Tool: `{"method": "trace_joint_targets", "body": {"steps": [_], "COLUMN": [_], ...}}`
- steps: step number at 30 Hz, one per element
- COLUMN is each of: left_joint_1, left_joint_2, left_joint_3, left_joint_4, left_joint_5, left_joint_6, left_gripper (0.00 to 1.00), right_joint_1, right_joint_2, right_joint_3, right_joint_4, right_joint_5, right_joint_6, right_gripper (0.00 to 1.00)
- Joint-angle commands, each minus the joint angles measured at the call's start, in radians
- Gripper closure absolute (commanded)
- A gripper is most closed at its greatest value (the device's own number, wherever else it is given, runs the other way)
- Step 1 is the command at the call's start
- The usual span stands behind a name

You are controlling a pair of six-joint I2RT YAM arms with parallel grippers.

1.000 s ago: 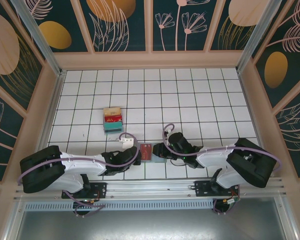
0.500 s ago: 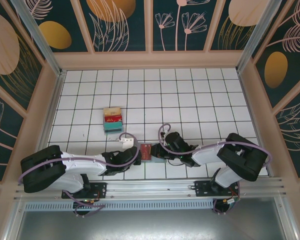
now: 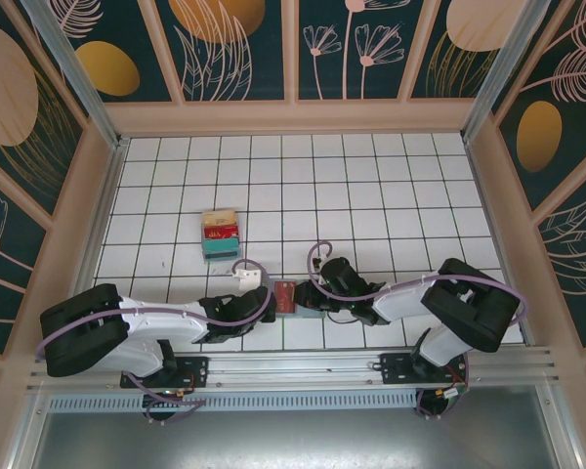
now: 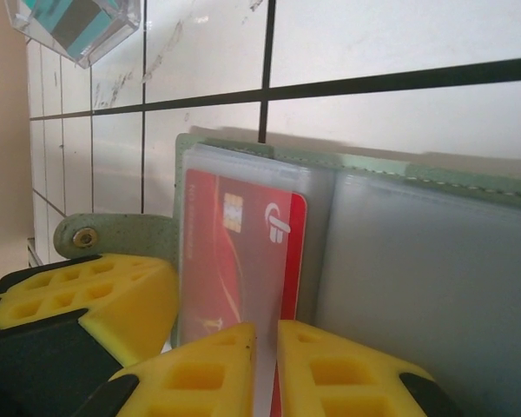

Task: Take the credit cards out of the card holder

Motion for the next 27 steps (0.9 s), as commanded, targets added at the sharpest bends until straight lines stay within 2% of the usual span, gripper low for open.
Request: {"method": "trace_joint_targets", "body": {"steps": [1, 21, 27], "left_joint_1": [0.003, 0.003, 0.004], "left_joint_2": [-0.008, 0.001, 0.003], "left_joint_3": [-0.016, -0.011, -0.007], "left_joint_4": [-0.016, -0.012, -0.01], "left_joint_5": [-0.001, 0.005, 0.007], "left_joint_6": [-0.012, -0.009, -0.008], "left_gripper": [0.97, 0.98, 0.98], "right_joint_1": [0.008, 0.008, 0.004], "right_joint_2": [-0.033, -0.129, -0.094], "right_joint_3": [0.018, 0.011, 0.017], "right_joint_4": [-0.056, -0.112, -0.117], "right_joint_5": [0.04, 0.056, 0.055], "right_joint_6": [-0.002, -0.028, -0.04], "right_gripper": [0.83, 0.78, 0.77]}}
